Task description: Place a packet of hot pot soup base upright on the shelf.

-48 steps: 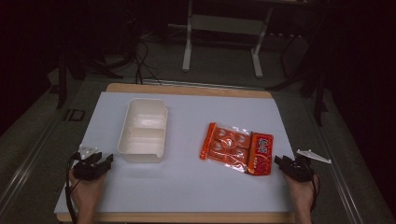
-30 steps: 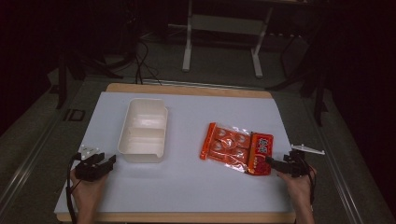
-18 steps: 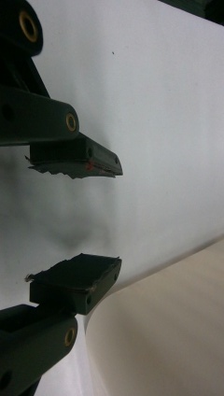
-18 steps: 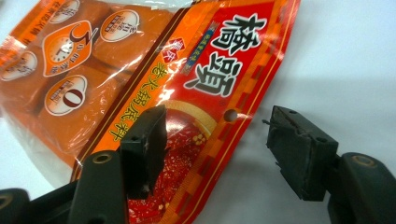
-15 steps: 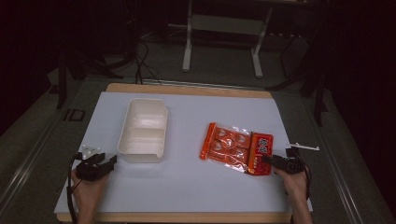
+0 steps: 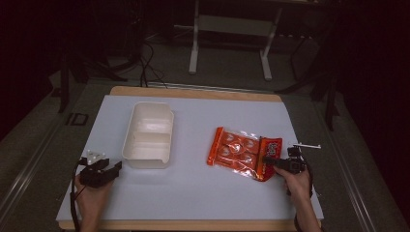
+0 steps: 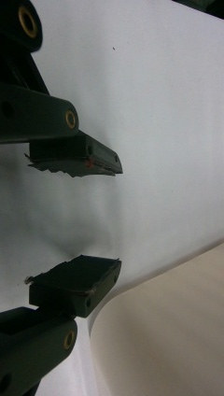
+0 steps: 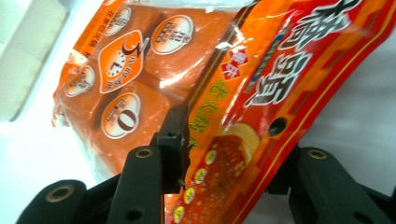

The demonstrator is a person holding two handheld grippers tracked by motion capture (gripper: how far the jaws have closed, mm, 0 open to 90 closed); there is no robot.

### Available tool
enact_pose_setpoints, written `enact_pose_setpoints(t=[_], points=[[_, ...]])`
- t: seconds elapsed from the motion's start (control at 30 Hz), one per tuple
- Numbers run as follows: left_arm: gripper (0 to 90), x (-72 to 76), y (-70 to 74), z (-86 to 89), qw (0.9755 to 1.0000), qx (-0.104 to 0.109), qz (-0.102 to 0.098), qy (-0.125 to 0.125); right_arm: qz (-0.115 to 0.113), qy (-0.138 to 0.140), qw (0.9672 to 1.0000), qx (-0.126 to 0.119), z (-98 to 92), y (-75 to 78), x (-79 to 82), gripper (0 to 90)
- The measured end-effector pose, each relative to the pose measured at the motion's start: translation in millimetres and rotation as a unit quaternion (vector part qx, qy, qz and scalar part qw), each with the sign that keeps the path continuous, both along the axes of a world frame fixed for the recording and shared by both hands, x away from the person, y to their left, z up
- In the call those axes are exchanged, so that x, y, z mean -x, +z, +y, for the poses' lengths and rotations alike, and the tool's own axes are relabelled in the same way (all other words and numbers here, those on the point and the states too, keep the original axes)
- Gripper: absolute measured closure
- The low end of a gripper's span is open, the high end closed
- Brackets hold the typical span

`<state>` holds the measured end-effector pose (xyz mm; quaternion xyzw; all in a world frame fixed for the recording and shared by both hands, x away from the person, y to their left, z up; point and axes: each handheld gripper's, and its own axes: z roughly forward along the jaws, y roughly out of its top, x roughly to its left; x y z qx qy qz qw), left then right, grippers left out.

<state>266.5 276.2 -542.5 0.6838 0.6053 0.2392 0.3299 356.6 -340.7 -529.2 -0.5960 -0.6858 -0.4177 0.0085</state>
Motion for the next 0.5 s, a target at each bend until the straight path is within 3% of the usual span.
enact_pose_setpoints(t=[0.37,0.5], points=[[47.4,0.0,0.1,-0.7,1.0,-0.005,0.002,-0.001,0.025,0.025,0.9992,-0.018,8.1,-0.3,19.6,46.9],[47.3,-0.1,-0.1,-1.1,1.0,-0.006,0.001,-0.001,0.03,0.026,0.9992,-0.008,13.3,0.5,20.3,52.9]])
